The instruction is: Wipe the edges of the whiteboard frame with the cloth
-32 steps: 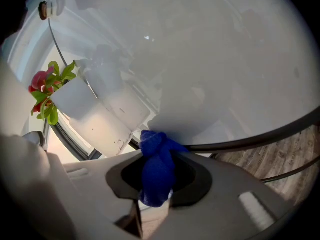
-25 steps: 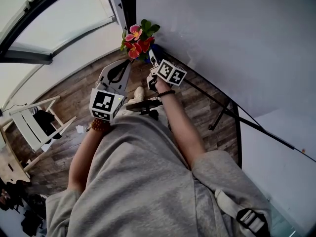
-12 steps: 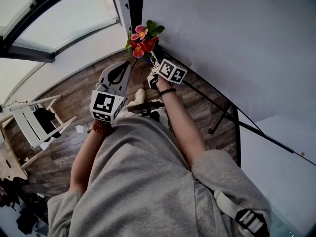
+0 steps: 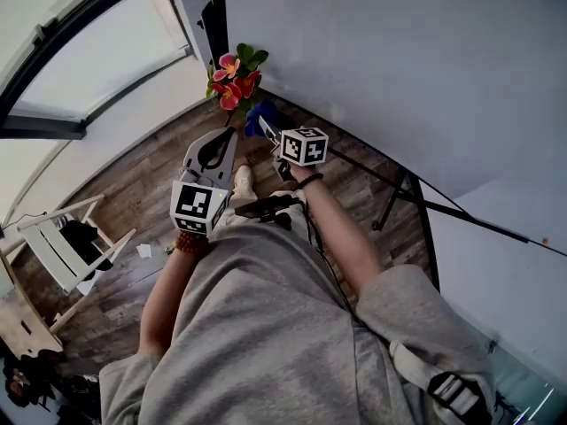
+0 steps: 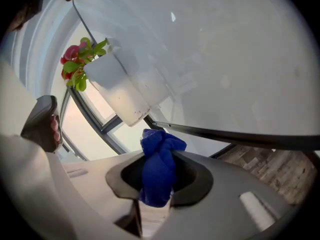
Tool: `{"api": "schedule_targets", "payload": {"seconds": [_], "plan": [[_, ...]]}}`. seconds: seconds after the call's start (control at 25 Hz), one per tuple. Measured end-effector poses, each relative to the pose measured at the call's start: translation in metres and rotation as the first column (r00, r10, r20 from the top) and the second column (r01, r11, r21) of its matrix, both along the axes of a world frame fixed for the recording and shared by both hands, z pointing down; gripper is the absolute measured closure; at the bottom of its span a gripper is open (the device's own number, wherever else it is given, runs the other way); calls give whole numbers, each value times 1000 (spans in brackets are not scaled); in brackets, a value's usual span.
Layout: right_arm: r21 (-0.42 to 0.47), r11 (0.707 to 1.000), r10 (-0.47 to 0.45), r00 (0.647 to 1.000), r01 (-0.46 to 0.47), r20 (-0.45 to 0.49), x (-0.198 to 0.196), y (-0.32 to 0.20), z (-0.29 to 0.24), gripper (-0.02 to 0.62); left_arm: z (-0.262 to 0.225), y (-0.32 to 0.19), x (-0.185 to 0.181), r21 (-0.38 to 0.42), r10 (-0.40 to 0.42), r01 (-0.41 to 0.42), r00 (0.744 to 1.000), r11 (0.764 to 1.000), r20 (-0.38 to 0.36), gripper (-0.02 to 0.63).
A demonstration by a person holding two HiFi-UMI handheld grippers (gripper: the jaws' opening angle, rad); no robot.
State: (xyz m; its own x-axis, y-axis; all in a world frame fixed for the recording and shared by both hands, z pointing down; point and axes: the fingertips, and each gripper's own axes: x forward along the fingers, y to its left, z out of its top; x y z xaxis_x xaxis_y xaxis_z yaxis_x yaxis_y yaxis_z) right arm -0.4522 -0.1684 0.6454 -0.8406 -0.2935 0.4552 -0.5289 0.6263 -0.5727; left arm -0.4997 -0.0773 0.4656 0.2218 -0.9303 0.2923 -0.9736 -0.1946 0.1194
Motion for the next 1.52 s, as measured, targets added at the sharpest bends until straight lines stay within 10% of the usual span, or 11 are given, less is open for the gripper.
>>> {"api": "schedule_targets", "payload": {"seconds": [0.32,0.68,1.52], "plan": [[208,976,-47,995,64,-87,54,28,-46,483,-1,-6,42,0,48,-48,997,999,-58,597],[392,898,227,973,-199,-26,173,38,-137,483,-34,-23,149,54,285,-283,958,958,-35,597],[686,449,685,713,-573,148,394,64,-331,482,-172,-48,358,329,473,-460,880,825,42,597]]}}
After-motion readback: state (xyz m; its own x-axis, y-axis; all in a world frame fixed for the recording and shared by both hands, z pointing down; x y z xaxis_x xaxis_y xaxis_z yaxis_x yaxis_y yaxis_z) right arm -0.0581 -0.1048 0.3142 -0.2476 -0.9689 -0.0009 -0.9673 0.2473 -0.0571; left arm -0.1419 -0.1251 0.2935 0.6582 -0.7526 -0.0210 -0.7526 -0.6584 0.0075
